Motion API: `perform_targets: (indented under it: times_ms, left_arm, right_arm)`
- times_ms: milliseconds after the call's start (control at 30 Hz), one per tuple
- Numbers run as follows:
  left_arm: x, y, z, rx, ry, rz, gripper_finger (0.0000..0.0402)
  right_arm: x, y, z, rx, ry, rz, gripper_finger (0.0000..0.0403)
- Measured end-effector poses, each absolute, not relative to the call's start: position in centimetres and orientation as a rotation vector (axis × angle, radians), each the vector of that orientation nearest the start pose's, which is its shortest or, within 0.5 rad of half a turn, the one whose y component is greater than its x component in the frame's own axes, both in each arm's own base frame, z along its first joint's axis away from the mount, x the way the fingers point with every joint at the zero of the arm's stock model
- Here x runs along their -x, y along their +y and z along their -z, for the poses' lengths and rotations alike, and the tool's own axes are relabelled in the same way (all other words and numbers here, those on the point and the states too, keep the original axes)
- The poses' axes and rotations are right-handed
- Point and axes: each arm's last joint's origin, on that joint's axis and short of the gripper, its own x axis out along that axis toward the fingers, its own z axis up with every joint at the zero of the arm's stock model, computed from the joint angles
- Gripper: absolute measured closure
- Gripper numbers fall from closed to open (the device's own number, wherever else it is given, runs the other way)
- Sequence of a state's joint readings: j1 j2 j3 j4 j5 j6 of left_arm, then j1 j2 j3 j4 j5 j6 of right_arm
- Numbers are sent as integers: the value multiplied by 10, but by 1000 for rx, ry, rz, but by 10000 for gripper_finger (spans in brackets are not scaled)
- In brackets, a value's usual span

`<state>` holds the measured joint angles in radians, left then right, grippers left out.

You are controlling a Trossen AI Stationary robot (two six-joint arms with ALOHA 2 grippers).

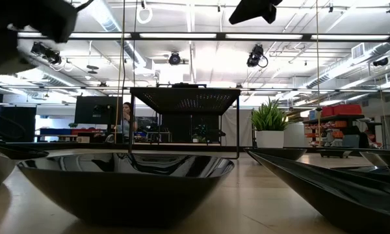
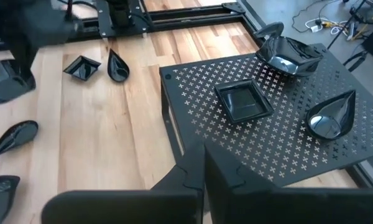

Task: Pick & Place Mini shaped plates
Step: Stack the leaf shaped plate on top of the leaf shaped plate on the shelf

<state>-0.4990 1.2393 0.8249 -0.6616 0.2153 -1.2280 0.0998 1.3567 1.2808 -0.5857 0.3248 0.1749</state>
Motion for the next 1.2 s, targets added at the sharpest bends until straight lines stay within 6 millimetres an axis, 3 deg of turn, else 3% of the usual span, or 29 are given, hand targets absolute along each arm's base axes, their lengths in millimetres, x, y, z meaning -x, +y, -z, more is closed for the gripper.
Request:
perform_targets:
  times_ms: [167, 300, 433, 633, 767, 933, 1200]
  left_arm:
    - [-205, -87, -263, 1033, 1098, -216, 400]
    - [-220, -52, -303, 1067, 965, -316, 400]
    - [-228, -4, -340, 1088, 840, -423, 400]
    - [-235, 78, -380, 949, 676, -520, 401]
    - [-248, 133, -385, 849, 689, -555, 401]
    - [-261, 187, -374, 723, 748, -619, 401]
    - [-268, 226, -338, 666, 916, -588, 398]
  right_arm:
    - [-276, 18, -353, -43, 608, 275, 396]
    - [-260, 16, -369, -62, 539, 289, 396]
    - [-249, 14, -382, -69, 454, 337, 396]
    - [-250, 13, -389, -91, 386, 348, 396]
    - [-255, 14, -385, -124, 397, 355, 396]
    - [-255, 14, -382, -167, 422, 360, 396]
    - [-254, 14, -379, -220, 443, 379, 396]
